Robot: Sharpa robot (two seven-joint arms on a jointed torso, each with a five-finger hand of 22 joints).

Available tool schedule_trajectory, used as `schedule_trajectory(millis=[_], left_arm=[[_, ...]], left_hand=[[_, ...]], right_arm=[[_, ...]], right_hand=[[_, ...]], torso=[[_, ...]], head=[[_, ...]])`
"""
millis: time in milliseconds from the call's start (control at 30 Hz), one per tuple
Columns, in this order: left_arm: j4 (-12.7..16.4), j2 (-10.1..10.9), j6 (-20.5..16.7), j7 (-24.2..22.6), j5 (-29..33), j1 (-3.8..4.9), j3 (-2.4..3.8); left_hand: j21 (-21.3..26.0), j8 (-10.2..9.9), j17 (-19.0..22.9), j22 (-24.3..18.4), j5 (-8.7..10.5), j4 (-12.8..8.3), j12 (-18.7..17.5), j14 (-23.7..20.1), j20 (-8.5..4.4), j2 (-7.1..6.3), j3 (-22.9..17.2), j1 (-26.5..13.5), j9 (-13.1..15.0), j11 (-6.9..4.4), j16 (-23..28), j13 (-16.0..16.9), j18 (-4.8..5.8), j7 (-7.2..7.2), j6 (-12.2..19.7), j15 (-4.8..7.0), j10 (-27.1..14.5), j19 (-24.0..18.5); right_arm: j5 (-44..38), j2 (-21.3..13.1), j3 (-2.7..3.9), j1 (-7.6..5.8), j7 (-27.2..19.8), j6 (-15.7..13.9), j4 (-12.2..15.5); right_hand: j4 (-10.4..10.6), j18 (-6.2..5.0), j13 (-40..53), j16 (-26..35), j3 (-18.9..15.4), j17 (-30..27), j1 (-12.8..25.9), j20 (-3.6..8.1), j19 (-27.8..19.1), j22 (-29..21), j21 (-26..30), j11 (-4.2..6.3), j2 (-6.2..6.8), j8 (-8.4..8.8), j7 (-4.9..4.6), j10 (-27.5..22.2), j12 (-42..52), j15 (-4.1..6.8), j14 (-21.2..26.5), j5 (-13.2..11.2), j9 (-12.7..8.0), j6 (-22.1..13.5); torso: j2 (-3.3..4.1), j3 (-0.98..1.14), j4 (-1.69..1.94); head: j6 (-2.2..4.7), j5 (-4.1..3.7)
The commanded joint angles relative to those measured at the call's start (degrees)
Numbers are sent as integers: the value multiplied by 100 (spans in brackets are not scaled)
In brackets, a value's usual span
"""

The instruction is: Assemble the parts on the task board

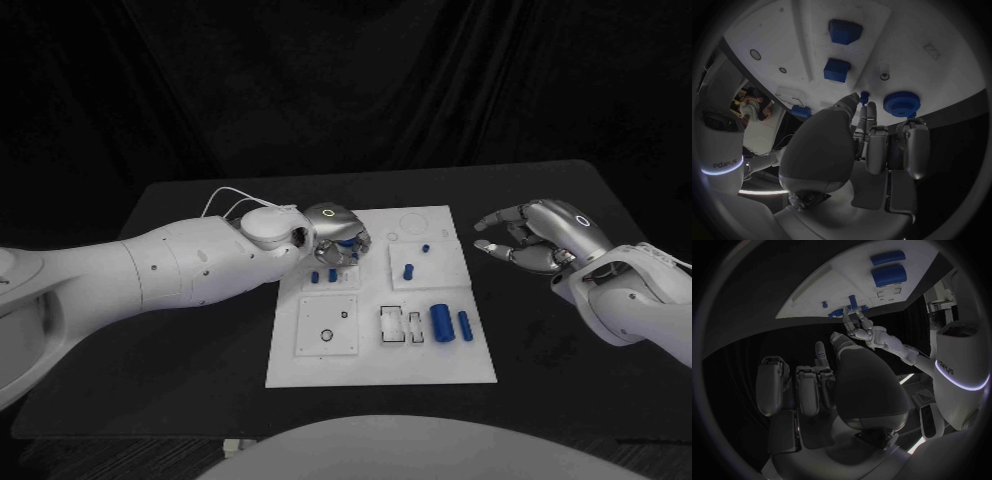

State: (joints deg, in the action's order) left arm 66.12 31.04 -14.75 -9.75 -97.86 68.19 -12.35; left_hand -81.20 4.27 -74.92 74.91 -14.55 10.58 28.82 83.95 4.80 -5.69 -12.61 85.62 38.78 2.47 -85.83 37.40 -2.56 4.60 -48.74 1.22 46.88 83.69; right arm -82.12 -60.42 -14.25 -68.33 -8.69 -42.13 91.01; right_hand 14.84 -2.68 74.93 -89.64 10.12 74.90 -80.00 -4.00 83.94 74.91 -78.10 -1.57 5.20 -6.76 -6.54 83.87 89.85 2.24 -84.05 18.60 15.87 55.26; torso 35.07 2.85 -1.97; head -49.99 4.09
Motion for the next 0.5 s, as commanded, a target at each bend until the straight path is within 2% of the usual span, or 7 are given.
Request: schedule_trajectory(millis=[33,233,300,500], left_arm=[[-36,-32,-101,-62,-16,-19,6],[-68,-41,-140,-73,-16,-33,6],[-76,-38,-180,-79,-16,-37,7],[-107,-32,-203,-92,-16,-46,7]], left_hand=[[-37,8,-811,1217,-38,-10,10,207,9,1,-42,-1,-13,4,-3,-11,33,-1,-70,34,47,48],[-42,20,-768,1218,-55,-46,-12,190,0,28,-141,4,-74,-22,20,-74,34,-14,-194,49,130,52],[-135,26,-788,1250,-75,-88,-31,215,-8,55,-228,25,-113,-55,5,-138,58,-33,-277,67,274,119],[-229,13,-747,1281,-58,-175,-234,233,-38,8,-364,-22,-213,-100,26,-391,82,-55,-443,113,579,190]], right_arm=[[-8,-8,4,12,12,-49,19],[-8,-5,4,12,23,-40,19],[-8,-4,4,12,24,-40,20],[5,1,4,12,6,-48,25]], right_hand=[[5,-14,1507,21,27,1381,-3,-30,66,1135,20,-35,-50,21,4,613,15,-30,-566,15,-5,54],[5,-14,1507,21,27,1381,-3,-30,66,1135,20,-35,-50,21,4,613,15,-30,-566,15,-5,54],[5,-14,1507,23,30,1377,-1,-29,67,1136,19,-34,-52,21,5,613,15,-29,-565,36,-6,60],[3,-13,1507,22,36,1378,-5,-29,68,1137,17,-32,-60,16,9,613,15,-28,-565,47,-6,73]], torso=[[-9,0,-2],[-12,-3,-2],[-12,-2,-3],[-10,-2,-1]], head=[[-1,-10],[-1,-22],[-1,-29],[-1,-40]])
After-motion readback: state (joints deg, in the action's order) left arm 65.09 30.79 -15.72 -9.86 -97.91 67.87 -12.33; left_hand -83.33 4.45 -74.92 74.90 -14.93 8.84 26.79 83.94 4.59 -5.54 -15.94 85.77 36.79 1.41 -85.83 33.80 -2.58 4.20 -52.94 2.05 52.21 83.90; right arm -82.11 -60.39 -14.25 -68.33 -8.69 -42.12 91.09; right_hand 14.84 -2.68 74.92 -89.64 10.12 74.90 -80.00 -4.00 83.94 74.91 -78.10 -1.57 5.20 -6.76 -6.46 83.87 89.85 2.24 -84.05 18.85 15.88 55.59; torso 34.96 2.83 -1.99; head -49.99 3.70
